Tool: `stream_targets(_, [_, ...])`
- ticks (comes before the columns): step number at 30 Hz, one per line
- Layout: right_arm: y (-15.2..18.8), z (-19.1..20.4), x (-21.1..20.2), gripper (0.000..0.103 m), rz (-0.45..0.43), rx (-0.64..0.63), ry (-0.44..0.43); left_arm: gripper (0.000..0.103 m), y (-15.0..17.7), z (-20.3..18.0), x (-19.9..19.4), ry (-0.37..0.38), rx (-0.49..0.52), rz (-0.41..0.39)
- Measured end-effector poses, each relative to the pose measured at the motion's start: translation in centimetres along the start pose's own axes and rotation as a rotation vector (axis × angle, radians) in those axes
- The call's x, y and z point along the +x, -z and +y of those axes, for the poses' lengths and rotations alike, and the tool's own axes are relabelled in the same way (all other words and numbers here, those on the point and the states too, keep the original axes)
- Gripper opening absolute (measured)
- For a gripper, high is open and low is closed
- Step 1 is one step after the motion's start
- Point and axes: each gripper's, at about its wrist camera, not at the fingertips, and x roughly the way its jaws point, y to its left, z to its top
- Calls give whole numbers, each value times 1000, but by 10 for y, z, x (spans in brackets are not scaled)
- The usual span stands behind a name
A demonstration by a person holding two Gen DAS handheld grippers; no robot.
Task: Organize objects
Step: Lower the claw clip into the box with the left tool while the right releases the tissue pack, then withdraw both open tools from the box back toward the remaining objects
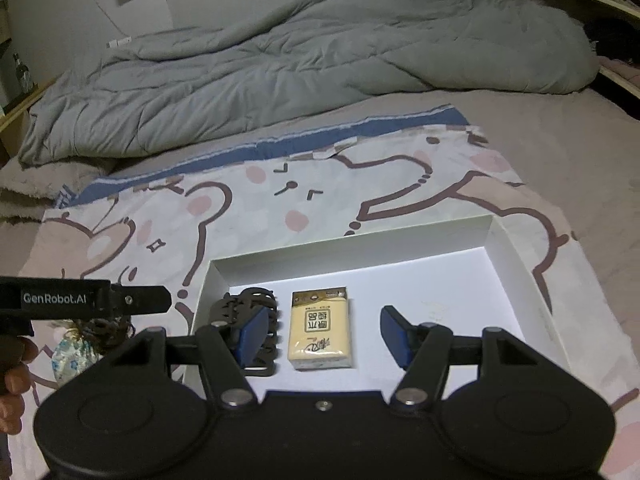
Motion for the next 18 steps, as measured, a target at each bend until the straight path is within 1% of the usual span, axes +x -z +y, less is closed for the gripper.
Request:
stream_targets(10, [9, -5, -39, 63, -52, 18, 10, 54, 16, -9, -38, -53, 69, -34])
stream_targets(18, [16, -2, -67, 64, -91, 14, 11, 55, 25, -11, -67, -89, 92, -80])
